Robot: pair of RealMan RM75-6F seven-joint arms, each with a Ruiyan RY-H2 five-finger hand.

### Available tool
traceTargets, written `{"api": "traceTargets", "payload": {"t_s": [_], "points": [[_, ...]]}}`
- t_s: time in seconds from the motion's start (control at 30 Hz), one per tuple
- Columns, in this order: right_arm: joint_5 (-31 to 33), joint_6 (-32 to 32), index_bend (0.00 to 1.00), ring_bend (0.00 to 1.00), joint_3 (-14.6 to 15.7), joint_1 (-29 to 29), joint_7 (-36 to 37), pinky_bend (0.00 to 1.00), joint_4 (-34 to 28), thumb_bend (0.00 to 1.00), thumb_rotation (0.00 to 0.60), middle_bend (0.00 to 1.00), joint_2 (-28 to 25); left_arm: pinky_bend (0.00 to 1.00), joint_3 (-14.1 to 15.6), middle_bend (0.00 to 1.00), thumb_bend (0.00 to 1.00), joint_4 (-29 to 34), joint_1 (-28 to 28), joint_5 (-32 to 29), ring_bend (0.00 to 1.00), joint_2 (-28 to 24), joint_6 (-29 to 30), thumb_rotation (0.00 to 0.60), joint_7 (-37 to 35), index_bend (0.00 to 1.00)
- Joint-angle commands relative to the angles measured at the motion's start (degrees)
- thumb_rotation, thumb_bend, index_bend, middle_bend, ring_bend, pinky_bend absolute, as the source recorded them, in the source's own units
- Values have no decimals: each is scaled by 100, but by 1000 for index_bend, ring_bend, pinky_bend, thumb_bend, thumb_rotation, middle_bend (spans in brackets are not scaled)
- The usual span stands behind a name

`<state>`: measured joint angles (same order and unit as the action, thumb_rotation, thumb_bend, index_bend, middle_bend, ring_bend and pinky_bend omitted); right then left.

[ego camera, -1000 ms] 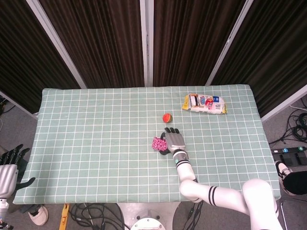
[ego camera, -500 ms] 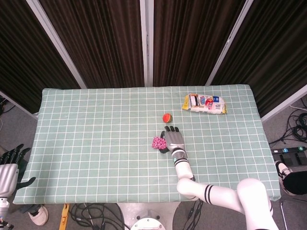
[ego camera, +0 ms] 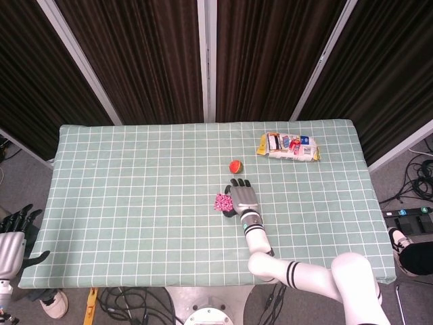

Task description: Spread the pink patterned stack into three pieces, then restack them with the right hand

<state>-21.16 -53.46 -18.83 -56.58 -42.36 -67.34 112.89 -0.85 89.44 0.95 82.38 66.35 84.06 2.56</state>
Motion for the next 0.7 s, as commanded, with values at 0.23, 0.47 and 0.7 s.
{"api": "traceTargets", "payload": {"t_s": [0.23, 0.47, 0.7], "points": [[-513, -239, 273, 0, 28, 267, 313, 0, -582, 141, 487, 74, -491, 146, -9, 171, 31, -15, 1, -15, 134, 5, -6, 600, -16, 196], [-2117, -830, 272, 0, 547, 1295, 1323, 0, -1918, 142, 496, 75, -1998, 146, -61, 172, 31, 17, 49, 11, 134, 21, 14, 600, 41, 196], [-4156, -1204, 257, 0, 1360, 2369, 2887, 0, -2576, 149, 554, 62, -3638, 146, -162, 171, 32, 182, 64, -98, 134, 19, 92, 600, 334, 196]]}}
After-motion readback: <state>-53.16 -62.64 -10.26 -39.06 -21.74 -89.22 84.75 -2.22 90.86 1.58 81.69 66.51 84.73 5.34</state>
